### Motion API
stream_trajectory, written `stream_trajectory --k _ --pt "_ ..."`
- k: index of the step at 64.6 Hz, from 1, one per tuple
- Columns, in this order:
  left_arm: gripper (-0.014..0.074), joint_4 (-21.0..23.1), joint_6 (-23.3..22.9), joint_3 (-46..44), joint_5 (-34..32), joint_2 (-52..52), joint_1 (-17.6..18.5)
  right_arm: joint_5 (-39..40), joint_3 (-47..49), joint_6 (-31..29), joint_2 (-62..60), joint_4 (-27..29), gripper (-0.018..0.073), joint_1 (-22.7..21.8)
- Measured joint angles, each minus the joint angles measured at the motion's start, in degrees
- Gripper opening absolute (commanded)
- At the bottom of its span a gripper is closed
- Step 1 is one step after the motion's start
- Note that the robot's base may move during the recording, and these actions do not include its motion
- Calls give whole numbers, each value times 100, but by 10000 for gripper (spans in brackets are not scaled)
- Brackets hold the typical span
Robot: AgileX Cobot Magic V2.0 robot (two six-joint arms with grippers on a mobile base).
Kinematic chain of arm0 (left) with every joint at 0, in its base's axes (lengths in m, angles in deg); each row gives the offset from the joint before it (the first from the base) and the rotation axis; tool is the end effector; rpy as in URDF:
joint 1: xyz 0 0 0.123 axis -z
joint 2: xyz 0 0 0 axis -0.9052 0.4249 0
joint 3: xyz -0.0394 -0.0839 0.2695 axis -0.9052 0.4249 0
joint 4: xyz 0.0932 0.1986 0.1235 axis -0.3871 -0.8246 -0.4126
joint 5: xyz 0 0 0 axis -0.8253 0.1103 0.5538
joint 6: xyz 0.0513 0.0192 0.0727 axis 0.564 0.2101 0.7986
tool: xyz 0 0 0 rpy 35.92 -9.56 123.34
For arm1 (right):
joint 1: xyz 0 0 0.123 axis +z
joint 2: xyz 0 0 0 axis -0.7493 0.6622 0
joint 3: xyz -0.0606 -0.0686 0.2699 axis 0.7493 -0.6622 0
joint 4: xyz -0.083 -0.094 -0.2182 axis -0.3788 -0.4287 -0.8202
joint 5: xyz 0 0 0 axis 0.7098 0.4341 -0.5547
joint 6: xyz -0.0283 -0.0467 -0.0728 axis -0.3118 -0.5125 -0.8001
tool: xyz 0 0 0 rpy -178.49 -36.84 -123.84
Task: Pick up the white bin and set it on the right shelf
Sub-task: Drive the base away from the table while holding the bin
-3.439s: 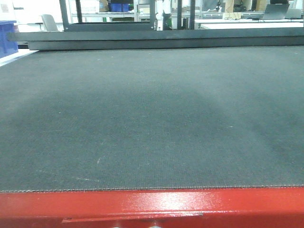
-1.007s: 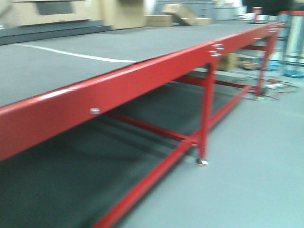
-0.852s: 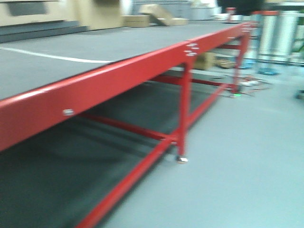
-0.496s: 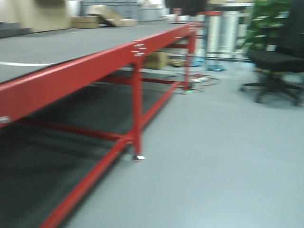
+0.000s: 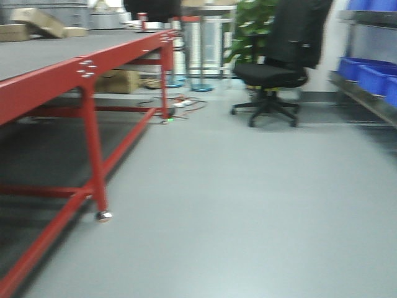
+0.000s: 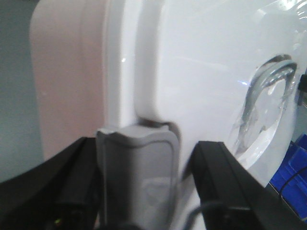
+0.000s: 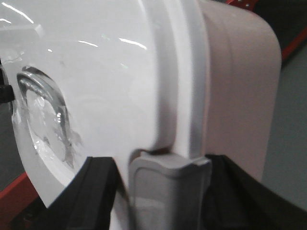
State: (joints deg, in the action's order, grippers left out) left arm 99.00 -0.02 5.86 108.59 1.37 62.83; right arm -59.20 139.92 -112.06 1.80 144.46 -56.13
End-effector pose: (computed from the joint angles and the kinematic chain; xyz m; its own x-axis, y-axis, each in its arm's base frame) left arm 0.1980 -0.0654 0.4635 -0.4615 -0.0079 -0.8871 0.6860 0.6309 -0.3624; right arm 0.2081 0.0500 0.4536 -0.4750 0.1031 -0.8739 -0.6547 0.6222 0.4292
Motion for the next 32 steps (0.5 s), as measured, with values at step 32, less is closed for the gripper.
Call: stream_trajectory --k 32 --pt "262 9 0 0 0 0 0 0 0 0 0 0 410 0"
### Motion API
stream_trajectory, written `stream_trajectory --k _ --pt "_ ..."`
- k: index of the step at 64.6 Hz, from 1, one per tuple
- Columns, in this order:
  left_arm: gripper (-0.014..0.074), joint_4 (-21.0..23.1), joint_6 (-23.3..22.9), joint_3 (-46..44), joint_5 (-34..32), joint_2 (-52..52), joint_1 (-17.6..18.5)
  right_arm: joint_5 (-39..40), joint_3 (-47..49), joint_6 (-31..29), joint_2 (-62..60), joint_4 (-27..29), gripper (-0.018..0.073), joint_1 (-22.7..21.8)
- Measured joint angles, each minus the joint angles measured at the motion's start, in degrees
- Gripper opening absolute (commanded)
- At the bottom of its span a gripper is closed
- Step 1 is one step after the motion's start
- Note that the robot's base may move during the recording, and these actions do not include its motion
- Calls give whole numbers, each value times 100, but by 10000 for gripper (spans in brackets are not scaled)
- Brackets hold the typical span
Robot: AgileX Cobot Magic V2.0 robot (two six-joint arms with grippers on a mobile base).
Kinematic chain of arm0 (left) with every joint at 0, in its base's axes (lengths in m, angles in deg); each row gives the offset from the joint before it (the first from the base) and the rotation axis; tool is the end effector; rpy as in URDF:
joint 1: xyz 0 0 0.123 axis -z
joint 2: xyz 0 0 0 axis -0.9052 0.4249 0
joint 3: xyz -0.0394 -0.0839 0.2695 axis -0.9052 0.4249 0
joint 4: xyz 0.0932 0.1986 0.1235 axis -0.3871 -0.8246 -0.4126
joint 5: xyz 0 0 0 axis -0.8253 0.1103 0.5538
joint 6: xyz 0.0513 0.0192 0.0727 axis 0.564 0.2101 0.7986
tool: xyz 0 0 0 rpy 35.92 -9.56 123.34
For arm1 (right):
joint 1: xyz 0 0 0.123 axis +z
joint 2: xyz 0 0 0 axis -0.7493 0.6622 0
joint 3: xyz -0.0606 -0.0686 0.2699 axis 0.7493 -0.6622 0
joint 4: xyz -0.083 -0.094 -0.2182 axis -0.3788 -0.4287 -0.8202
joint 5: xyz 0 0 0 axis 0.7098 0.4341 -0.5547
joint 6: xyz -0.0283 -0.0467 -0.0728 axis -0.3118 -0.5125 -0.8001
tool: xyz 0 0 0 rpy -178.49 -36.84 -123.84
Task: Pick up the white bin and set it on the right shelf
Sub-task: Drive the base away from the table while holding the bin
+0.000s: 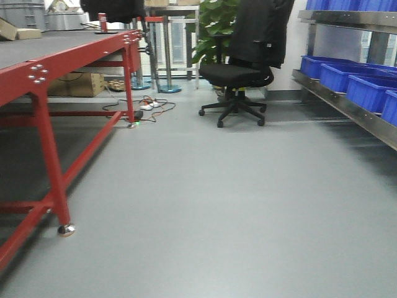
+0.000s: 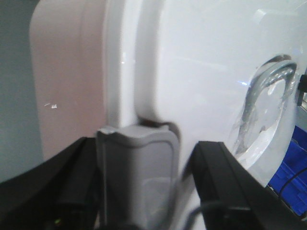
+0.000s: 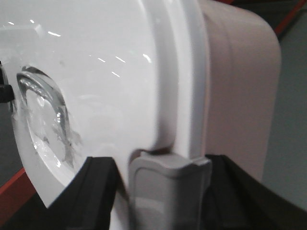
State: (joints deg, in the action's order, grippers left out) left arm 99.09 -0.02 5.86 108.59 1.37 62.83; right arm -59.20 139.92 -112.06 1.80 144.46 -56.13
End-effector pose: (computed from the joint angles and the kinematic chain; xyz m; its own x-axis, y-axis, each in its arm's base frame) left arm 0.1980 -0.0655 0.4636 -0.4614 -0.0090 -0.8871 0.6863 0.6301 -0.3633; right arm 0.2081 0.0500 0.4536 -0.4750 0.1031 -0.8739 -0.6547 0.6222 0.4292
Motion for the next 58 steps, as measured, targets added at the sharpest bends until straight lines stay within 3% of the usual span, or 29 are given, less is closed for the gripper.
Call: stream_trajectory --k 58 --pt "262 0 0 0 10 10 0 0 0 0 0 -13 410 0"
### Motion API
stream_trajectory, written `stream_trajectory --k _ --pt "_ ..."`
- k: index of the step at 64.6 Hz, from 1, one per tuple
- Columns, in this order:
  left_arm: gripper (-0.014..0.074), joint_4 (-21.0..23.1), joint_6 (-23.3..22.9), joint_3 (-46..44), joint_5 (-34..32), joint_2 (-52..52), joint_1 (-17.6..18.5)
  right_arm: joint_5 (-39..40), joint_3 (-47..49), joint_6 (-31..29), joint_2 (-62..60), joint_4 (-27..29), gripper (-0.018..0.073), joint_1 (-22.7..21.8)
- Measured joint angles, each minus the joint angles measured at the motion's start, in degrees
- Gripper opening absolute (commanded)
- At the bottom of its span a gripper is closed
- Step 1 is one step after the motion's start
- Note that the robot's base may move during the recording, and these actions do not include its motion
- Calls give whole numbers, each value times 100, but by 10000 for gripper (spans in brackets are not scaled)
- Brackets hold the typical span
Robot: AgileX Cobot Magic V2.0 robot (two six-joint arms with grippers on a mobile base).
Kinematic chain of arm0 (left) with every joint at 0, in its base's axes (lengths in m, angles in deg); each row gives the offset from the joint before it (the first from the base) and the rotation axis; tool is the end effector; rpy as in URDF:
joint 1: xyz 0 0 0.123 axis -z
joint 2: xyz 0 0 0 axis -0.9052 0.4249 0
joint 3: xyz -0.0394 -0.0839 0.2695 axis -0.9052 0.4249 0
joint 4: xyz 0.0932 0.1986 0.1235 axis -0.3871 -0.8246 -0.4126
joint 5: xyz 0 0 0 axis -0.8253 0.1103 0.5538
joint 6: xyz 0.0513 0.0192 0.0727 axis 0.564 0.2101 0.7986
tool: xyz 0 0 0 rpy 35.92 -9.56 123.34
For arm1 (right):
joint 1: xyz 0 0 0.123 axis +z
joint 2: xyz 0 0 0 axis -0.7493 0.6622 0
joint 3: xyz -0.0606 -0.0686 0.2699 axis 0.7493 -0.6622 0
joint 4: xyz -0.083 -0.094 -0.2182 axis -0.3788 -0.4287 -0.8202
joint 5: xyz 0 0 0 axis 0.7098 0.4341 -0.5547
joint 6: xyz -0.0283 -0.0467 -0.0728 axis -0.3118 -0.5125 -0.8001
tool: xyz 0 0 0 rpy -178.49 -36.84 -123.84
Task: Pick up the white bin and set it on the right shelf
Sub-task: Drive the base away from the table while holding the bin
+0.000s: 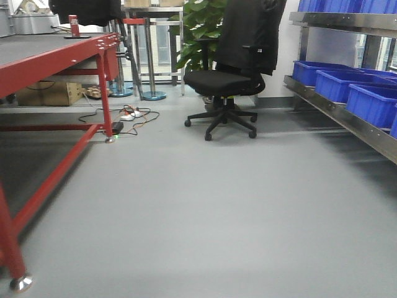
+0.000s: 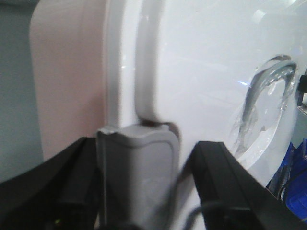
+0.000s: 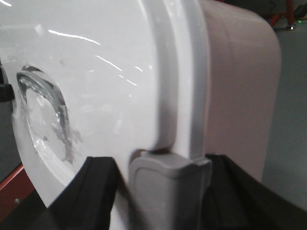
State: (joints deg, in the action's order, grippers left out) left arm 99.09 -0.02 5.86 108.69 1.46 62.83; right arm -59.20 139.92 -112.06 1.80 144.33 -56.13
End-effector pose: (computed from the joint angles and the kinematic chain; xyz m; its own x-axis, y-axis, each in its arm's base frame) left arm 0.1984 -0.0655 0.4632 -0.4636 -0.0080 -0.8860 0.6863 0.6292 -0.3648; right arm 0.2081 0.0499 0.4534 -0.4752 0.1014 -0.8740 -0.6542 0.6235 0.4281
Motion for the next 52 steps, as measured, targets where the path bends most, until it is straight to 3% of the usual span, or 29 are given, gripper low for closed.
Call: stream_trajectory --k 52 --pt "262 0 0 0 0 0 0 0 0 9 0 0 410 0"
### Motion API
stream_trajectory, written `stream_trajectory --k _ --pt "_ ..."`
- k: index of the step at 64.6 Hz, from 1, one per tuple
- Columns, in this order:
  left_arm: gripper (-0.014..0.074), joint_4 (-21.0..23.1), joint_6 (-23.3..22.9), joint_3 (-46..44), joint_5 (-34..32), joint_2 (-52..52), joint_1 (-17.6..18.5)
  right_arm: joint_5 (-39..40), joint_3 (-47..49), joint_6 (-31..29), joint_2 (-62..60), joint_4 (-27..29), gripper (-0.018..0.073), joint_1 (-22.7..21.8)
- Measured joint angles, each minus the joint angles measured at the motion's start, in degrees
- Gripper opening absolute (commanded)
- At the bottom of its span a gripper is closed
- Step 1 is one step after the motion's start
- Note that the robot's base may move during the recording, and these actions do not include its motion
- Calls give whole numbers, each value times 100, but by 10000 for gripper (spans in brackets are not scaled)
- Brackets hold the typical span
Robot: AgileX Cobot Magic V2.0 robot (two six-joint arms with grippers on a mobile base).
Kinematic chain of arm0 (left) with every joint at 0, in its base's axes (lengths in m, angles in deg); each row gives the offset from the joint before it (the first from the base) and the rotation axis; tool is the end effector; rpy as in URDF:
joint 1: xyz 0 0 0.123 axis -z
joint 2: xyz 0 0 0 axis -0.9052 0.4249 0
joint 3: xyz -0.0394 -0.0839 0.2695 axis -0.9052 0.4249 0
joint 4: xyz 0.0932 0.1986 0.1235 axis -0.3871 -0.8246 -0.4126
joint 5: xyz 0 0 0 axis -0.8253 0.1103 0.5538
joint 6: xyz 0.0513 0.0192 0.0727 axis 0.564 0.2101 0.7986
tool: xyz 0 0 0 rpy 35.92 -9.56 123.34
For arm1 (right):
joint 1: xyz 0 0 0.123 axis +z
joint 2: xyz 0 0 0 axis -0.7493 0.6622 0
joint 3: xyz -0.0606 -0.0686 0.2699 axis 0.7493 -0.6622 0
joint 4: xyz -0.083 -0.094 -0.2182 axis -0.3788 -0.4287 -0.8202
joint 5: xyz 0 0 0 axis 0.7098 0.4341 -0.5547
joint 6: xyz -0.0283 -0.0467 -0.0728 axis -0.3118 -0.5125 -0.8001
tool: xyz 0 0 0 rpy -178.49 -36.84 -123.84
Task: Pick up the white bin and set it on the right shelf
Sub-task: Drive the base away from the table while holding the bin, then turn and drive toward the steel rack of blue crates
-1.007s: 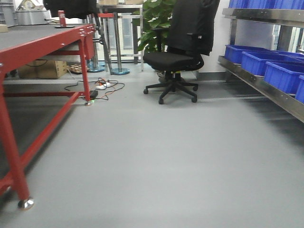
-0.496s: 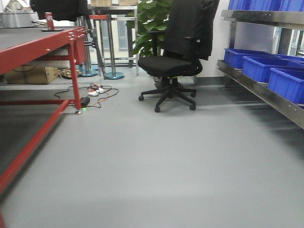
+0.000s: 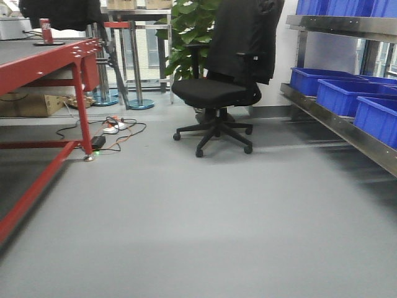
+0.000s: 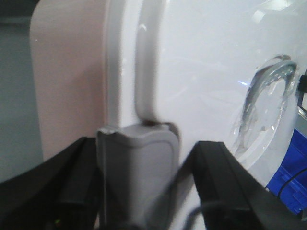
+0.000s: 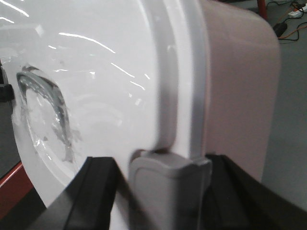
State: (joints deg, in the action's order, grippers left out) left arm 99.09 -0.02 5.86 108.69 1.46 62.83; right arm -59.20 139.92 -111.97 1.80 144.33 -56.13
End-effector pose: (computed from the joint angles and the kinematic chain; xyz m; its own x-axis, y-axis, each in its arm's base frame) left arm 0.1984 -0.0655 0.4632 -0.4636 -0.0080 -0.8860 0.6863 0.6292 -0.3648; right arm 0.2081 0.0499 0.4534 -0.4762 0.1024 -0.8733 -0.6535 0.6233 0.4294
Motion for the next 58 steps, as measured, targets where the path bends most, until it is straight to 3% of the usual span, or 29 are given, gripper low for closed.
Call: stream_trajectory --k 58 --pt "262 0 9 0 0 2 0 0 0 0 0 0 410 0"
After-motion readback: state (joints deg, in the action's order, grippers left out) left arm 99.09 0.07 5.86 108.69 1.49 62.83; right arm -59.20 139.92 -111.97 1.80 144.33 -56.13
